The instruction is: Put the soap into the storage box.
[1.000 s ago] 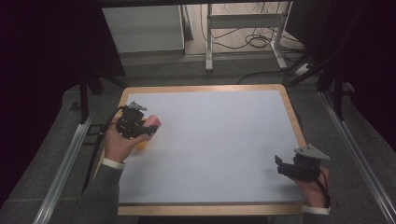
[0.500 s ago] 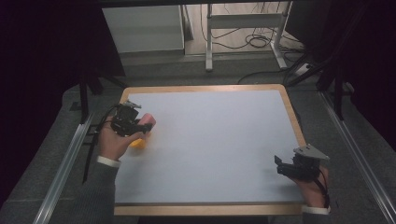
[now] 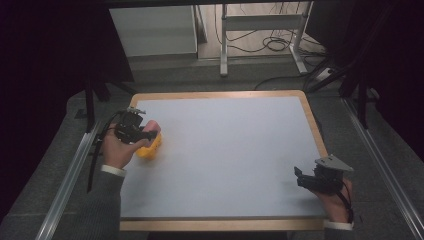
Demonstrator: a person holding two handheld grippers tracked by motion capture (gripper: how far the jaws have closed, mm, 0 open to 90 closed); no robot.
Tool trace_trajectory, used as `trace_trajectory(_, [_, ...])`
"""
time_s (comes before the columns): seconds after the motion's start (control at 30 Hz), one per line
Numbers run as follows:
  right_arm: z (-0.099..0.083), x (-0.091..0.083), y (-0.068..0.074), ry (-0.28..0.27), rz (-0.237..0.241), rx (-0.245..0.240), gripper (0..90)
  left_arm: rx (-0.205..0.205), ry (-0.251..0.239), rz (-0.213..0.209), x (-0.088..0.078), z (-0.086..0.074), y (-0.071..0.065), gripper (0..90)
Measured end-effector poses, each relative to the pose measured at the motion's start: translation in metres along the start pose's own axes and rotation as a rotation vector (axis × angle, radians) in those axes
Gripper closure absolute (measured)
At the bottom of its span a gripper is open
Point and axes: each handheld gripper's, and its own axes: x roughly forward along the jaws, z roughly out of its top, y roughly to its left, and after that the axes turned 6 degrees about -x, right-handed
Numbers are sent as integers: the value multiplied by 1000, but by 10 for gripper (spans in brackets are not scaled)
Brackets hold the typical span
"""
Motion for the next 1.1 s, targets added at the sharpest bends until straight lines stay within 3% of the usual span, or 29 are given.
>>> trace_trajectory(0.6, [-2, 2, 0, 9, 3, 3, 78, -56, 48, 33, 25, -5, 23, 602])
trace_trajectory(0.73, [-2, 2, 0, 10, 3, 1, 79, -53, 60, 58, 32, -7, 23, 602])
trace_trajectory(1.1, [-2, 2, -1, 14, -1, -2, 80, -98, 96, 44, 57, -13, 33, 601])
